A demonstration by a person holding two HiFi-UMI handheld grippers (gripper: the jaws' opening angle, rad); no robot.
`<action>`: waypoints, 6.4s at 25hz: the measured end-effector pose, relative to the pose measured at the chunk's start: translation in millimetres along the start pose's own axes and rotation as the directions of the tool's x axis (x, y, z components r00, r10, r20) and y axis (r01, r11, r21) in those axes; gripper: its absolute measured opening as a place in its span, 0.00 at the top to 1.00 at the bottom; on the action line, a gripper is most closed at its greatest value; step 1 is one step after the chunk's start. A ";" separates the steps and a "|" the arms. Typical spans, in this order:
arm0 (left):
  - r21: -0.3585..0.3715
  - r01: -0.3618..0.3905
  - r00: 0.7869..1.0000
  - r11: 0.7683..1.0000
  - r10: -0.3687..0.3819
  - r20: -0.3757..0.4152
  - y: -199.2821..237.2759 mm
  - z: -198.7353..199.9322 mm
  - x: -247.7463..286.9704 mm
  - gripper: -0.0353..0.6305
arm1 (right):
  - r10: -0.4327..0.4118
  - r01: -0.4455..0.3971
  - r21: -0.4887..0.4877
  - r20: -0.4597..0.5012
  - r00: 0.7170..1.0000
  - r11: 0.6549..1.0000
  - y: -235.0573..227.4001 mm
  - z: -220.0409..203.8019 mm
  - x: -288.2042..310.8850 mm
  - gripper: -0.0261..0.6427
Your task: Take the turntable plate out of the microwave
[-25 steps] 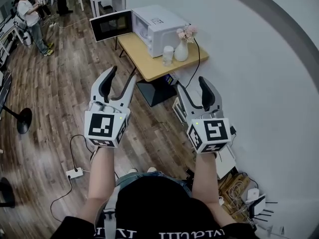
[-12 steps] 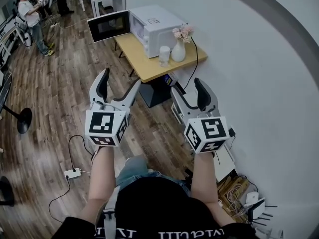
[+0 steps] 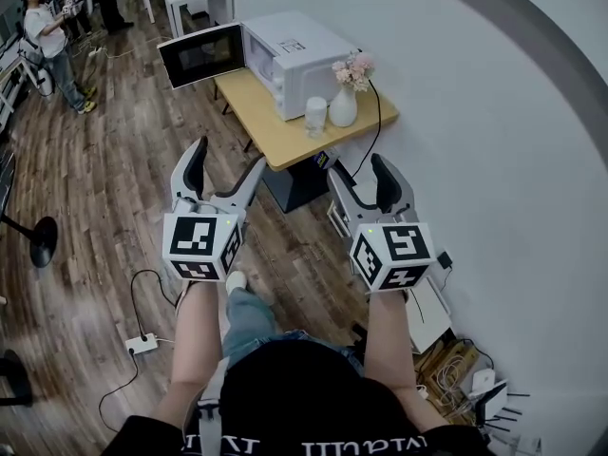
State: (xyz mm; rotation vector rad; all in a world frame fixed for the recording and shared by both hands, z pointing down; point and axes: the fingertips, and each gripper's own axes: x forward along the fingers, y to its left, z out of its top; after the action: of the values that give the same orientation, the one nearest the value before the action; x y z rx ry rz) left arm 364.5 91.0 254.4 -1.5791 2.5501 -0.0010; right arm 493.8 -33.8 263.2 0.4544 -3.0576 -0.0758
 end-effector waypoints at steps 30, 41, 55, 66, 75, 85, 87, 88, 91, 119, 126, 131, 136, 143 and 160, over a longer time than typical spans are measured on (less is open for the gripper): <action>-0.054 0.214 0.974 0.975 -0.218 -0.062 257.0 -76.0 198.4 0.37 | -0.177 0.177 -0.018 -0.096 0.979 0.984 62.2 -13.1 320.7 0.48; -0.060 0.188 0.977 0.980 -0.193 -0.091 282.9 -110.1 233.3 0.37 | -0.136 0.137 0.004 -0.099 0.986 0.990 59.1 -37.1 381.1 0.48; -0.067 0.261 0.957 0.963 -0.268 -0.115 338.7 -130.5 369.1 0.37 | -0.269 0.270 0.002 -0.055 0.961 0.963 -5.9 -25.8 494.6 0.55; -0.092 0.347 0.918 0.933 -0.358 -0.168 356.6 -159.2 458.5 0.37 | -0.351 0.353 0.038 -0.057 0.935 0.935 -53.2 -25.4 552.1 0.52; -0.098 0.449 0.871 0.888 -0.459 -0.177 347.3 -165.8 480.2 0.37 | -0.413 0.413 0.092 -0.013 0.910 0.906 -61.4 -12.3 545.5 0.47; -0.114 0.631 0.745 0.767 -0.641 -0.186 357.7 -185.4 512.4 0.37 | -0.507 0.476 0.245 0.085 0.857 0.845 -40.1 -1.1 570.7 0.47; -0.137 0.666 0.713 0.733 -0.680 -0.172 360.8 -187.1 519.5 0.37 | -0.538 0.511 0.229 0.069 0.840 0.829 -32.2 -3.5 580.3 0.47; -0.145 0.683 0.696 0.716 -0.698 -0.167 361.7 -188.5 522.8 0.38 | -0.554 0.531 0.216 0.058 0.830 0.819 -29.3 -6.0 584.3 0.47; -0.164 0.728 0.647 0.666 -0.746 -0.159 360.5 -196.8 531.2 0.39 | -0.609 0.597 0.190 0.008 0.793 0.780 -26.4 -17.3 590.7 0.47; -0.595 0.677 0.360 0.433 -0.900 -0.246 315.8 -339.7 569.5 0.51 | -0.736 0.698 0.549 -0.205 0.645 0.459 -29.4 -176.1 630.6 0.47; -0.752 0.516 0.328 0.410 -0.906 -0.268 290.7 -386.0 585.4 0.53 | -0.729 0.721 0.516 -0.240 0.641 0.463 -49.1 -199.2 630.3 0.47; -0.867 0.326 0.321 0.378 -0.907 -0.274 277.2 -412.1 593.3 0.53 | -0.722 0.712 0.528 -0.242 0.649 0.463 -59.9 -204.6 629.5 0.47; -0.909 0.199 0.350 0.367 -0.893 -0.284 269.7 -424.8 605.6 0.56 | -0.697 0.700 0.521 -0.250 0.672 0.488 -69.0 -207.1 632.8 0.47; -0.931 0.003 0.392 0.365 -0.857 -0.334 263.5 -435.4 614.7 0.57 | -0.673 0.696 0.506 -0.268 0.689 0.510 -78.6 -206.2 631.9 0.48; -0.911 -0.199 0.483 0.361 -0.773 -0.411 272.8 -453.1 621.2 0.91 | -0.594 0.621 0.689 -0.336 0.731 0.375 -78.2 -259.7 646.2 0.51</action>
State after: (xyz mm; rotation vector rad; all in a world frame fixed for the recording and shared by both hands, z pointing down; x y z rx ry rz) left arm -205.6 -373.5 607.8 -3.2741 2.8631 1.0671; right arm -86.5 -307.7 544.9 1.5892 -2.4919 1.2555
